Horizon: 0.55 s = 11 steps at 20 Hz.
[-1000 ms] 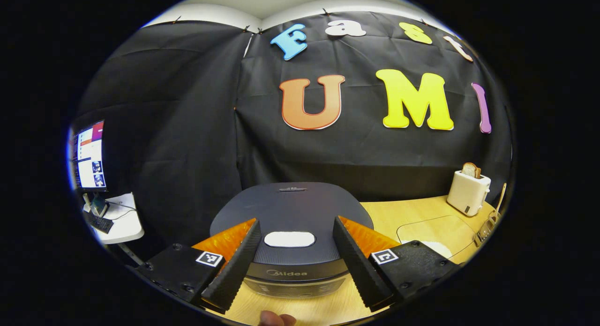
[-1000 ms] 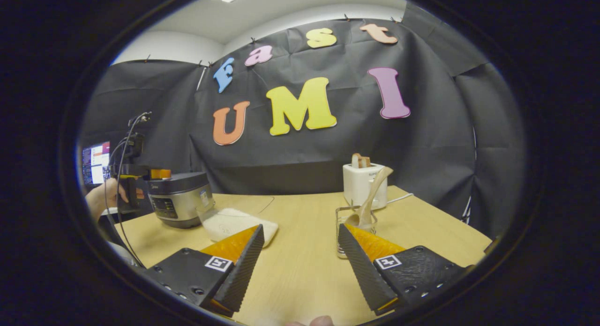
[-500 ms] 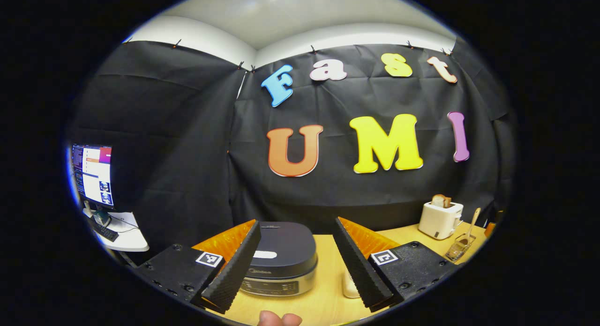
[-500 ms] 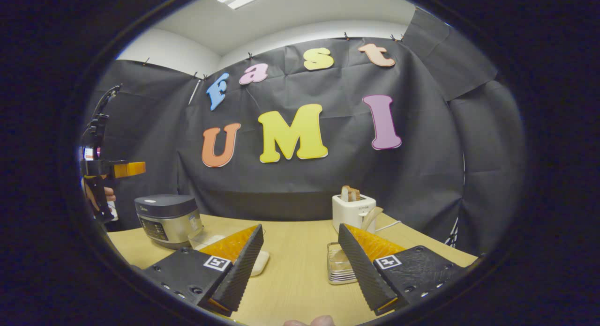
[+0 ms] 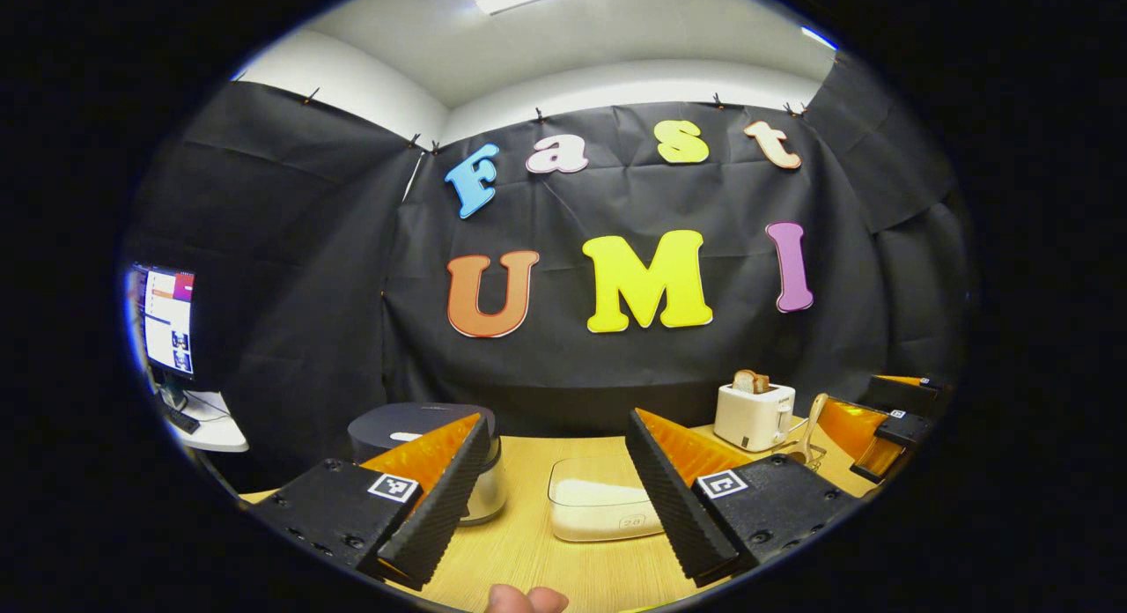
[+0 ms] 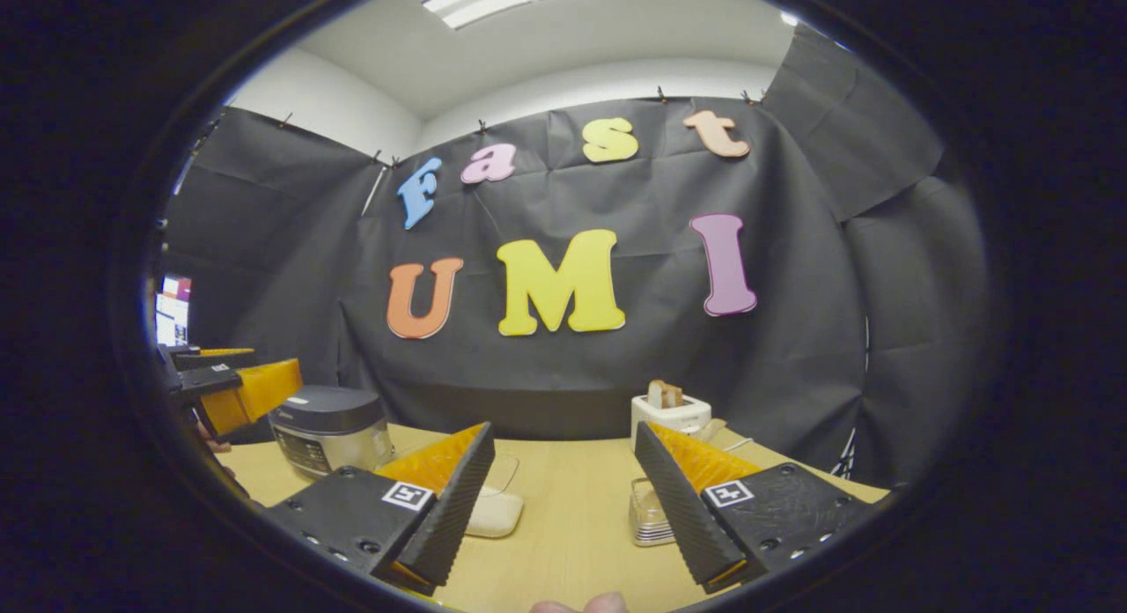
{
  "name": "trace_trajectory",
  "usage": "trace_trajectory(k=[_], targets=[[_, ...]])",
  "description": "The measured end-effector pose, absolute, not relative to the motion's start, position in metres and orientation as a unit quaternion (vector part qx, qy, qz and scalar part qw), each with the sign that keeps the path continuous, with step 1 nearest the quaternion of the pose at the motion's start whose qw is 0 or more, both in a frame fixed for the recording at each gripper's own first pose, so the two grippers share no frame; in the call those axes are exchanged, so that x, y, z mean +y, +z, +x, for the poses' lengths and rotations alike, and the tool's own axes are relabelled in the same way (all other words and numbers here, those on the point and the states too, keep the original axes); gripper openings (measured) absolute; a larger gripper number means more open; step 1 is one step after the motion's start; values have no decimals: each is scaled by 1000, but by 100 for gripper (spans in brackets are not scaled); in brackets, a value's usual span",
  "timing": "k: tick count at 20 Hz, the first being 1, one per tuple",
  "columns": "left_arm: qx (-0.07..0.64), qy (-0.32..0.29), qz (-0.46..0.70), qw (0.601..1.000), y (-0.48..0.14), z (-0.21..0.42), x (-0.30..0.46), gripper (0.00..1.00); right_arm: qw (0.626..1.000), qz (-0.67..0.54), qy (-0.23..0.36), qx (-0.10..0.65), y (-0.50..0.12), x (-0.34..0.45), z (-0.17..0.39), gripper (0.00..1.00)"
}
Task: Close the left gripper, press the button to open the rice cooker; take a wooden spoon from the chopstick holder with the right hand, scoop a spoonful of rice and pour it into the rice cooker, then put the wooden spoon back into the chopstick holder.
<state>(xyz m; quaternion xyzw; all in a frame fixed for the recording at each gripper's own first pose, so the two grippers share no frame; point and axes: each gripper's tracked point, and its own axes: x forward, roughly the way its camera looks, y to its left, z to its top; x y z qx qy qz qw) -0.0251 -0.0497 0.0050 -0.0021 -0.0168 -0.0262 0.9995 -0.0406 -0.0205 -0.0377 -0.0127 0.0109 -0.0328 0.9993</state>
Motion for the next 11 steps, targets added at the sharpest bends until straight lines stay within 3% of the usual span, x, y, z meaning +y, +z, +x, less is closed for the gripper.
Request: trace_trajectory(k=[2, 3, 4, 11], targets=[[-17, -30, -5, 999, 5, -31, -58, 99, 999, -9, -35, 17, -39, -22, -42, 95], [-18, -30, -10, 999, 6, -31, -60, 94, 999, -8, -36, 18, -38, -22, -43, 92], [-18, -26, -13, 999, 6, -30, -58, 99, 999, -8, -37, 20, -37, -22, -43, 95], [-16, -14, -18, 1000, 7, -29, -49, 99, 999, -19, -32, 25, -34, -14, -43, 96]])
